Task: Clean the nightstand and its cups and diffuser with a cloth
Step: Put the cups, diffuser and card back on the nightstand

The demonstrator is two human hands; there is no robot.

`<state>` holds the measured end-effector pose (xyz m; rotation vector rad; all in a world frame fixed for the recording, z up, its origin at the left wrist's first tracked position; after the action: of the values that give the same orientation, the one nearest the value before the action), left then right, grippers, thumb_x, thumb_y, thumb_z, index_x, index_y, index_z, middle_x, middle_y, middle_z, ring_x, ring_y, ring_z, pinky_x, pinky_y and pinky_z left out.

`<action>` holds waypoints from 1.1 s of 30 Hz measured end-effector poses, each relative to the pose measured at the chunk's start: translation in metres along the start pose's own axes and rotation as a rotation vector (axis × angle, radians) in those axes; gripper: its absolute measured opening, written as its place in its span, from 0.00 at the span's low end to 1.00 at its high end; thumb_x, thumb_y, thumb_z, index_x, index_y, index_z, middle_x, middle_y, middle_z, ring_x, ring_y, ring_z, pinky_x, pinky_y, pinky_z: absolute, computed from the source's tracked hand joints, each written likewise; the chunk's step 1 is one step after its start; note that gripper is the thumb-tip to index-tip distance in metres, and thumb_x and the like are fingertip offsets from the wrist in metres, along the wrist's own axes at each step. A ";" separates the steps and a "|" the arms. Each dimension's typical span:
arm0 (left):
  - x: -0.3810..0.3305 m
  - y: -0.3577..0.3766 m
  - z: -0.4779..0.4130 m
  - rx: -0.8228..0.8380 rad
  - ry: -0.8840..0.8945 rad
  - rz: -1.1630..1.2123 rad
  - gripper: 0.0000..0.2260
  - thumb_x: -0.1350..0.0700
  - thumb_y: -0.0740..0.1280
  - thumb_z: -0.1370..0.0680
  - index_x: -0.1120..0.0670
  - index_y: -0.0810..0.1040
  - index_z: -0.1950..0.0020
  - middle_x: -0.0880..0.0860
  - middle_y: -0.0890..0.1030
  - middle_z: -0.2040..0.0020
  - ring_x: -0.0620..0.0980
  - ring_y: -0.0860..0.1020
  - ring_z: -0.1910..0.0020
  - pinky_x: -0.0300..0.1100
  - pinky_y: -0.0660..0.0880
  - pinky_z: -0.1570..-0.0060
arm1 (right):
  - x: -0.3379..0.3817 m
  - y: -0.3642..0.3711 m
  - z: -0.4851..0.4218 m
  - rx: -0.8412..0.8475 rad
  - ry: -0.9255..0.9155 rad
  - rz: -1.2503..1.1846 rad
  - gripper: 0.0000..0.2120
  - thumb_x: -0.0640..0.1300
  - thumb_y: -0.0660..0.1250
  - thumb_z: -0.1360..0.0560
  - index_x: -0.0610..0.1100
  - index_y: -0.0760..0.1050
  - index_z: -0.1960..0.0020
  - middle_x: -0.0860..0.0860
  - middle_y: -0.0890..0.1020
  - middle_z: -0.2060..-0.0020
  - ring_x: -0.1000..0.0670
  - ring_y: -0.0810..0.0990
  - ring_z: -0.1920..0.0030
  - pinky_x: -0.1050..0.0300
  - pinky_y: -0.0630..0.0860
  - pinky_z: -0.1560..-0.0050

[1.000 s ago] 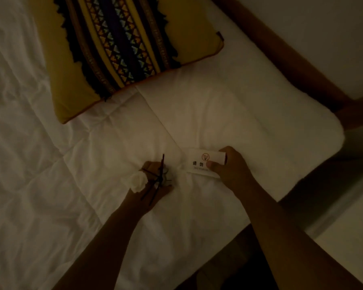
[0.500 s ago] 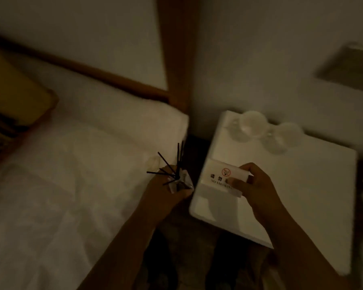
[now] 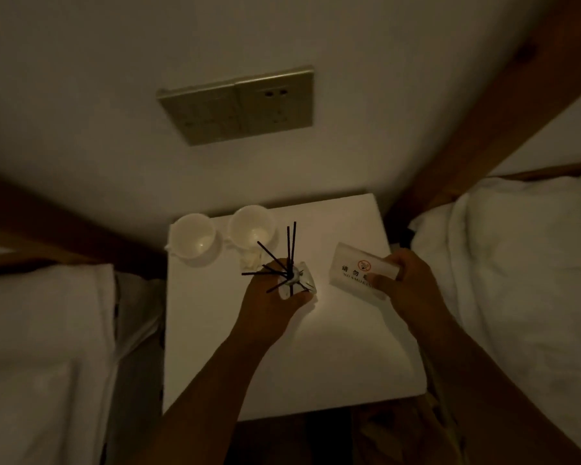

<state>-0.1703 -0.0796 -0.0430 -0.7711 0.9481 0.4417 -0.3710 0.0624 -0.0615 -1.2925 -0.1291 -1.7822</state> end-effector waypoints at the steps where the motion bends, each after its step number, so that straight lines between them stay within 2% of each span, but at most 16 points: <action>1: 0.001 0.009 -0.008 0.001 0.003 -0.009 0.16 0.61 0.76 0.31 0.44 0.76 0.51 0.47 0.81 0.51 0.40 0.79 0.49 0.38 0.74 0.44 | -0.004 -0.006 -0.009 -0.016 -0.011 0.024 0.12 0.39 0.73 0.29 0.43 0.70 0.52 0.47 0.81 0.52 0.49 0.81 0.52 0.57 0.78 0.58; 2: 0.002 0.018 -0.015 0.002 0.006 -0.018 0.14 0.59 0.76 0.32 0.48 0.78 0.50 0.51 0.82 0.50 0.47 0.80 0.48 0.46 0.75 0.42 | -0.007 -0.010 -0.018 -0.027 -0.019 0.041 0.12 0.40 0.73 0.29 0.43 0.70 0.52 0.47 0.81 0.51 0.47 0.81 0.51 0.55 0.79 0.56; 4: -0.001 0.031 -0.029 -0.001 0.014 -0.030 0.15 0.57 0.76 0.33 0.52 0.78 0.49 0.52 0.82 0.50 0.51 0.80 0.48 0.49 0.76 0.43 | -0.010 -0.016 -0.032 -0.043 -0.030 0.049 0.13 0.40 0.72 0.28 0.42 0.70 0.50 0.45 0.80 0.48 0.46 0.80 0.48 0.54 0.80 0.53; 7: -0.011 0.046 -0.051 -0.011 0.058 -0.077 0.14 0.63 0.75 0.30 0.52 0.76 0.50 0.49 0.79 0.52 0.45 0.78 0.51 0.38 0.73 0.46 | -0.015 -0.019 -0.053 -0.062 -0.061 0.069 0.13 0.40 0.73 0.28 0.40 0.70 0.49 0.44 0.80 0.48 0.45 0.81 0.48 0.63 0.78 0.60; 9: -0.019 0.049 -0.066 -0.020 0.112 -0.104 0.14 0.65 0.75 0.30 0.52 0.76 0.50 0.47 0.79 0.55 0.37 0.77 0.55 0.32 0.73 0.48 | -0.017 -0.018 -0.065 -0.072 -0.092 0.079 0.15 0.41 0.73 0.29 0.39 0.71 0.48 0.44 0.81 0.48 0.45 0.81 0.47 0.64 0.77 0.61; 11: -0.022 0.049 -0.078 -0.041 0.145 -0.136 0.14 0.65 0.75 0.30 0.54 0.78 0.49 0.47 0.79 0.54 0.39 0.78 0.53 0.31 0.72 0.47 | -0.017 -0.017 -0.074 -0.092 -0.115 0.092 0.16 0.42 0.74 0.29 0.38 0.71 0.48 0.43 0.81 0.47 0.44 0.81 0.47 0.64 0.78 0.60; 14: -0.022 0.047 -0.092 -0.069 0.149 -0.140 0.15 0.64 0.76 0.31 0.56 0.78 0.46 0.50 0.78 0.50 0.49 0.78 0.48 0.38 0.74 0.41 | -0.014 -0.013 -0.083 -0.103 -0.132 0.066 0.14 0.40 0.73 0.28 0.38 0.71 0.48 0.43 0.81 0.47 0.48 0.80 0.49 0.70 0.76 0.65; 15: -0.023 0.047 -0.095 -0.070 0.154 -0.124 0.15 0.63 0.76 0.31 0.53 0.78 0.48 0.49 0.78 0.50 0.50 0.78 0.48 0.39 0.74 0.40 | -0.013 -0.010 -0.087 -0.095 -0.135 0.054 0.14 0.40 0.72 0.28 0.38 0.70 0.48 0.44 0.80 0.48 0.49 0.79 0.49 0.71 0.76 0.67; 18: -0.025 0.043 -0.099 -0.123 0.216 -0.066 0.16 0.56 0.74 0.34 0.38 0.75 0.55 0.46 0.78 0.56 0.58 0.80 0.51 0.58 0.77 0.43 | -0.012 -0.001 -0.097 -0.063 -0.134 0.025 0.13 0.39 0.72 0.28 0.41 0.70 0.50 0.47 0.79 0.50 0.51 0.78 0.50 0.71 0.76 0.67; 20: -0.016 0.044 -0.106 -0.142 0.223 -0.070 0.14 0.57 0.73 0.34 0.39 0.76 0.58 0.47 0.78 0.59 0.61 0.80 0.52 0.63 0.76 0.45 | -0.008 0.001 -0.104 -0.073 -0.150 0.041 0.13 0.39 0.73 0.29 0.42 0.70 0.51 0.48 0.78 0.51 0.51 0.78 0.51 0.70 0.73 0.63; 23: -0.013 0.046 -0.112 -0.143 0.211 -0.084 0.13 0.62 0.72 0.32 0.48 0.78 0.53 0.49 0.80 0.55 0.56 0.81 0.49 0.58 0.76 0.43 | -0.004 0.004 -0.112 -0.096 -0.174 0.067 0.14 0.40 0.73 0.29 0.42 0.70 0.49 0.48 0.77 0.51 0.52 0.77 0.52 0.68 0.72 0.60; 25: -0.012 0.047 -0.115 -0.126 0.215 -0.105 0.13 0.65 0.73 0.31 0.54 0.79 0.49 0.42 0.77 0.55 0.52 0.79 0.48 0.42 0.76 0.42 | -0.002 0.006 -0.112 -0.100 -0.197 0.086 0.14 0.41 0.73 0.28 0.42 0.70 0.48 0.49 0.77 0.51 0.52 0.77 0.52 0.68 0.73 0.61; 27: -0.013 0.045 -0.119 -0.135 0.199 -0.177 0.13 0.65 0.73 0.29 0.58 0.79 0.46 0.36 0.72 0.56 0.45 0.75 0.51 0.26 0.68 0.49 | 0.001 0.011 -0.113 -0.095 -0.224 0.095 0.13 0.40 0.73 0.28 0.44 0.70 0.49 0.49 0.78 0.52 0.52 0.77 0.53 0.69 0.71 0.62; 30: -0.009 0.045 -0.119 -0.169 0.190 -0.248 0.14 0.62 0.73 0.28 0.58 0.78 0.43 0.40 0.72 0.54 0.39 0.70 0.51 0.24 0.66 0.51 | 0.002 0.018 -0.112 -0.055 -0.259 0.101 0.13 0.41 0.73 0.28 0.49 0.70 0.52 0.55 0.78 0.54 0.54 0.78 0.53 0.67 0.73 0.60; 32: -0.005 0.045 -0.117 -0.193 0.188 -0.256 0.16 0.60 0.72 0.27 0.58 0.77 0.40 0.44 0.75 0.48 0.42 0.73 0.47 0.27 0.68 0.44 | -0.001 0.021 -0.113 -0.046 -0.264 0.098 0.13 0.42 0.73 0.29 0.53 0.70 0.53 0.58 0.78 0.55 0.53 0.79 0.52 0.60 0.77 0.56; 33: 0.000 0.046 -0.116 -0.202 0.183 -0.274 0.18 0.59 0.72 0.26 0.57 0.76 0.38 0.49 0.76 0.43 0.46 0.74 0.42 0.32 0.70 0.40 | -0.002 0.021 -0.113 -0.048 -0.264 0.093 0.13 0.43 0.73 0.29 0.55 0.69 0.54 0.58 0.78 0.56 0.53 0.80 0.52 0.57 0.79 0.55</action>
<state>-0.2645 -0.1366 -0.1018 -1.1236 0.9590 0.2310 -0.4358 -0.0108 -0.1218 -1.5402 -0.1708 -1.5390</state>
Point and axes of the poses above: each hand's wrist, its own z-axis away from the middle knuckle, its own y-axis out of the palm, x = y × z, the point moved 10 cm from there along -z, towards the middle knuckle
